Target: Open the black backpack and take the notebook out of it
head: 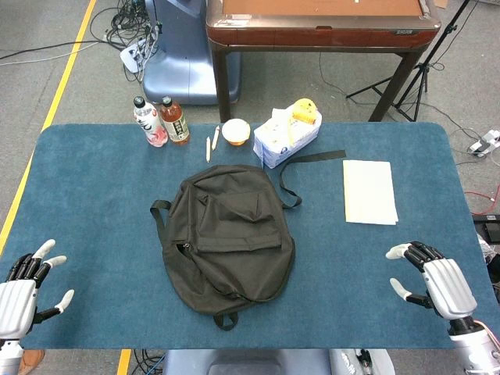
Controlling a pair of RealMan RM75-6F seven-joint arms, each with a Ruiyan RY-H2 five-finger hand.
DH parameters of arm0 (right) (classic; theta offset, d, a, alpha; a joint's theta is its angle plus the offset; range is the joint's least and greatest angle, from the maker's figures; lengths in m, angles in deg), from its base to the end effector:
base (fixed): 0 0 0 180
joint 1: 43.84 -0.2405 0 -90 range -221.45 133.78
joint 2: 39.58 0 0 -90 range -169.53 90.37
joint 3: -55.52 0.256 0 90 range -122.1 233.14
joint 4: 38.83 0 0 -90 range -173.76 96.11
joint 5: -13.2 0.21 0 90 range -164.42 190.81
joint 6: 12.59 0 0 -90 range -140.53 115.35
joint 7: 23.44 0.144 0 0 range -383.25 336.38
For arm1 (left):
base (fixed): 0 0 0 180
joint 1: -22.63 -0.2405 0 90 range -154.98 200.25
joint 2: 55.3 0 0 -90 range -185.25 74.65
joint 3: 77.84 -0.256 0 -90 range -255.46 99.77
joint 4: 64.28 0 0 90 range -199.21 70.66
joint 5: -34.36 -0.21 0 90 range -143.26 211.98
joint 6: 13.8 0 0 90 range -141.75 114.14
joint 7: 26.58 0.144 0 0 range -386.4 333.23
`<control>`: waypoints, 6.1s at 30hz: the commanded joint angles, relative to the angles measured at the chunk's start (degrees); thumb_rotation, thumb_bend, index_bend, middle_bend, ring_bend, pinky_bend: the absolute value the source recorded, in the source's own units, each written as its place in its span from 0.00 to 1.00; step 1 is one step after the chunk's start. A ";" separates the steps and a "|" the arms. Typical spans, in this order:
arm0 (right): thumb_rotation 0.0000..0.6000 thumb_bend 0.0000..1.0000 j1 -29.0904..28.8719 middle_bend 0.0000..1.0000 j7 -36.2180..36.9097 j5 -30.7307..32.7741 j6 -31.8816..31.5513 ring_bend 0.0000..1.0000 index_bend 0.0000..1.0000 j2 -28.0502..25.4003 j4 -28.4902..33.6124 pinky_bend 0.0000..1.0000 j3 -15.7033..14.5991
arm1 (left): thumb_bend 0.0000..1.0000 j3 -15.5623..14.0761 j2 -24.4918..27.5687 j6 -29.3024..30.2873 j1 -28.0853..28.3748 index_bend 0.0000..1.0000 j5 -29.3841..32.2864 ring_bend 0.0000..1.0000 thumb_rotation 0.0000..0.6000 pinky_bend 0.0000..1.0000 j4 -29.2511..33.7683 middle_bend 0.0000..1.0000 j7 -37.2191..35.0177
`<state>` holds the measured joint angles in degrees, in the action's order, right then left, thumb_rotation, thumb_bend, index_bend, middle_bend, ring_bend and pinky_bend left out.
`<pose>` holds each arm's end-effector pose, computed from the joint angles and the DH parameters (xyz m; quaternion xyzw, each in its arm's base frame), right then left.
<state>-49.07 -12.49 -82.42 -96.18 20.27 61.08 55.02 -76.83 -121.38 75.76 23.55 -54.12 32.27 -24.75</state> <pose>-0.2730 -0.1661 0.1510 0.6100 -0.4481 0.4567 0.4675 -0.2972 0.1524 0.1463 -0.5706 -0.4076 -0.4119 0.5820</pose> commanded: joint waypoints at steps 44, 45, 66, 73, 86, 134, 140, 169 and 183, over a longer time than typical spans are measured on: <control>1.00 0.00 -27.70 0.10 -16.39 9.25 36.80 0.02 0.13 20.80 6.72 0.17 5.53 | 0.23 -1.03 0.15 -0.08 -0.43 0.28 -1.10 0.13 1.00 0.08 0.75 0.11 -0.07; 1.00 0.00 -28.34 0.10 -16.75 10.01 37.43 0.02 0.13 21.67 6.48 0.17 5.77 | 0.23 -1.04 0.12 -0.16 -0.40 0.28 -1.08 0.13 1.00 0.08 0.70 0.11 -0.11; 1.00 0.19 -34.58 0.12 -22.85 24.65 37.44 0.02 0.13 29.86 -0.92 0.17 10.00 | 0.23 -1.34 0.25 0.06 -0.80 0.28 -1.10 0.13 1.00 0.08 -0.37 0.11 -1.75; 1.00 0.19 -35.84 0.13 -22.64 27.50 37.29 0.02 0.13 29.60 -2.42 0.17 10.87 | 0.23 -1.40 0.11 -0.14 -0.67 0.28 -1.34 0.13 1.00 0.08 -0.34 0.11 -1.68; 1.00 0.19 -38.96 0.15 -22.20 31.30 39.69 0.03 0.13 32.49 -4.87 0.17 10.18 | 0.23 -1.34 0.37 -0.16 -0.71 0.28 -1.22 0.13 1.00 0.08 -0.35 0.11 -1.76; 1.00 0.83 -48.14 0.57 -35.32 38.46 30.38 0.52 0.61 38.79 -16.21 0.56 17.15 | 0.23 0.47 4.39 -8.70 12.84 0.30 -12.97 0.18 1.00 0.08 -1.30 0.15 -14.92; 1.00 0.83 -49.66 0.57 -35.96 41.34 30.98 0.52 0.61 39.73 -19.28 0.56 18.67 | 0.23 -0.32 2.43 -6.55 15.91 0.37 -18.94 0.30 1.00 0.23 -5.07 0.28 -20.76; 1.00 0.83 -60.25 0.57 -45.12 50.45 32.45 0.52 0.61 40.42 -20.23 0.56 22.13 | 0.23 -3.40 -18.43 -15.55 36.79 0.44 -27.36 0.39 1.00 0.38 -30.68 0.41 -28.18; 1.00 0.83 -61.80 0.57 -44.96 53.98 32.16 0.52 0.61 39.91 -20.10 0.56 21.68 | 0.23 -7.14 -29.37 -13.18 40.01 0.33 -28.14 0.30 1.00 0.33 -52.12 0.32 -24.54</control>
<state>-110.75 -57.61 -28.69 -64.09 60.11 41.31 76.74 -83.06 -148.86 61.98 62.84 -82.23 -17.30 -50.07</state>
